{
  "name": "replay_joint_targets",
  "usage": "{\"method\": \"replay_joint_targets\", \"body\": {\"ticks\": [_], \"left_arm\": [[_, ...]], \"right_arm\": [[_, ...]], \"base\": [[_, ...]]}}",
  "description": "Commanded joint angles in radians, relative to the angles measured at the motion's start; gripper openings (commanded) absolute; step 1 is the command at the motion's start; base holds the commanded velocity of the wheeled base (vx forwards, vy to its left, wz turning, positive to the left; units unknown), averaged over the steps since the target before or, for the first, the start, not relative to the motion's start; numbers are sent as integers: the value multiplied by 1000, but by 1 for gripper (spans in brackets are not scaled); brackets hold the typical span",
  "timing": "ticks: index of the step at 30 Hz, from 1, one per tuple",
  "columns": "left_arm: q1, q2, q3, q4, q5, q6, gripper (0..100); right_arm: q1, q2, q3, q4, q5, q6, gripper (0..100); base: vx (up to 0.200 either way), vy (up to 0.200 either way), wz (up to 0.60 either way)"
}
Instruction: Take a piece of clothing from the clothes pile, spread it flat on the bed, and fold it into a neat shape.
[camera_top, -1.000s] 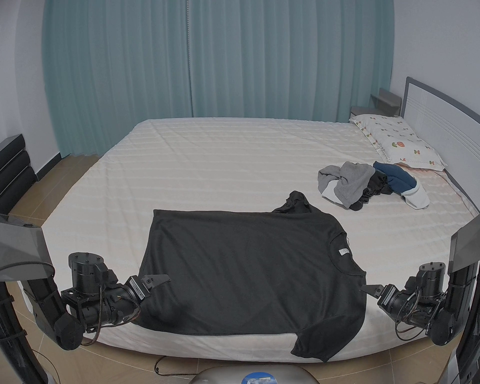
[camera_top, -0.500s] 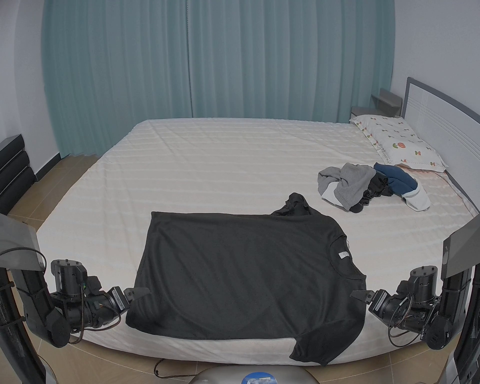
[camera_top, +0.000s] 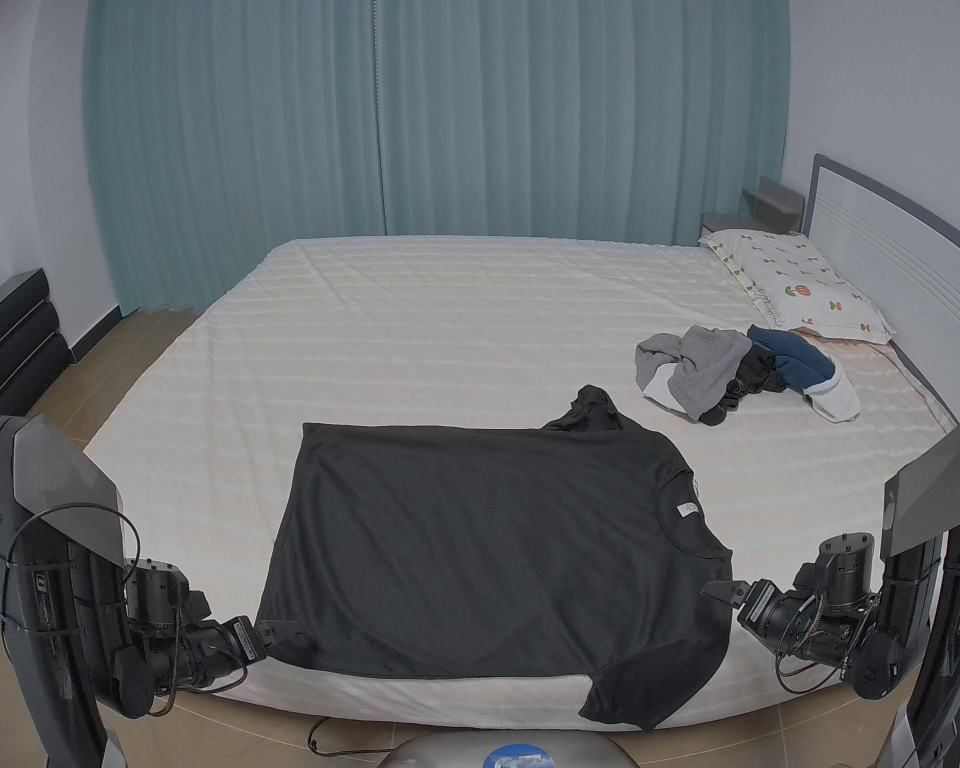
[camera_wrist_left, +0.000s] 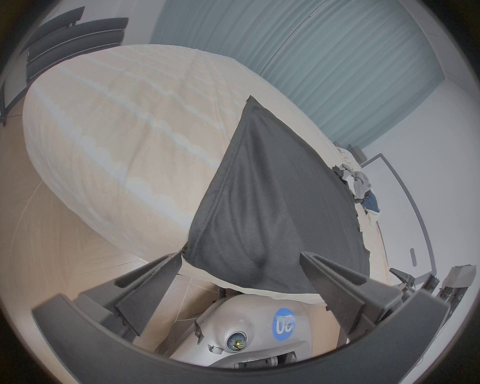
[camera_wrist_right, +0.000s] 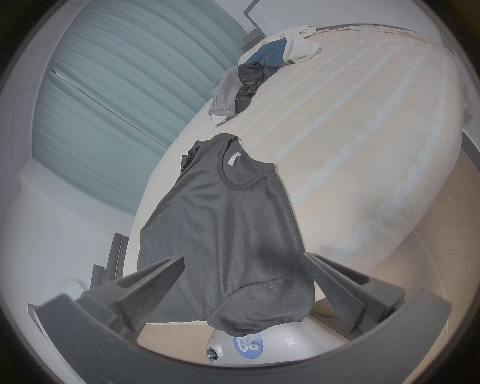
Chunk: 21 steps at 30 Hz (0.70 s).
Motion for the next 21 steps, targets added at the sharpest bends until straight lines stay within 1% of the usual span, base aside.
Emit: {"method": "replay_joint_targets", "body": {"ticks": [1, 4, 7, 12, 14, 19, 21], "left_arm": [[-3, 29, 18, -2, 18, -1, 100], [-15, 51, 18, -13, 30, 2, 100], [-27, 71, 18, -31, 76, 2, 100], [-49, 106, 18, -77, 95, 1, 100], [-53, 111, 15, -82, 101, 1, 100], [-81, 134, -3, -82, 165, 1, 100], [-81, 134, -5, -83, 167, -1, 100]], "right_arm": [[0, 6, 16, -10, 1, 0, 100], [2, 15, 18, -10, -1, -2, 100], [-2, 17, 18, -12, -1, -2, 100], [0, 18, 18, -12, -1, -2, 100], [0, 17, 18, -12, -1, -2, 100], [0, 15, 18, -12, -1, -2, 100], [0, 15, 18, -12, -1, -2, 100]], "base": [[0, 0, 0], [0, 0, 0], [0, 0, 0], [0, 0, 0], [0, 0, 0], [0, 0, 0], [0, 0, 0]]}}
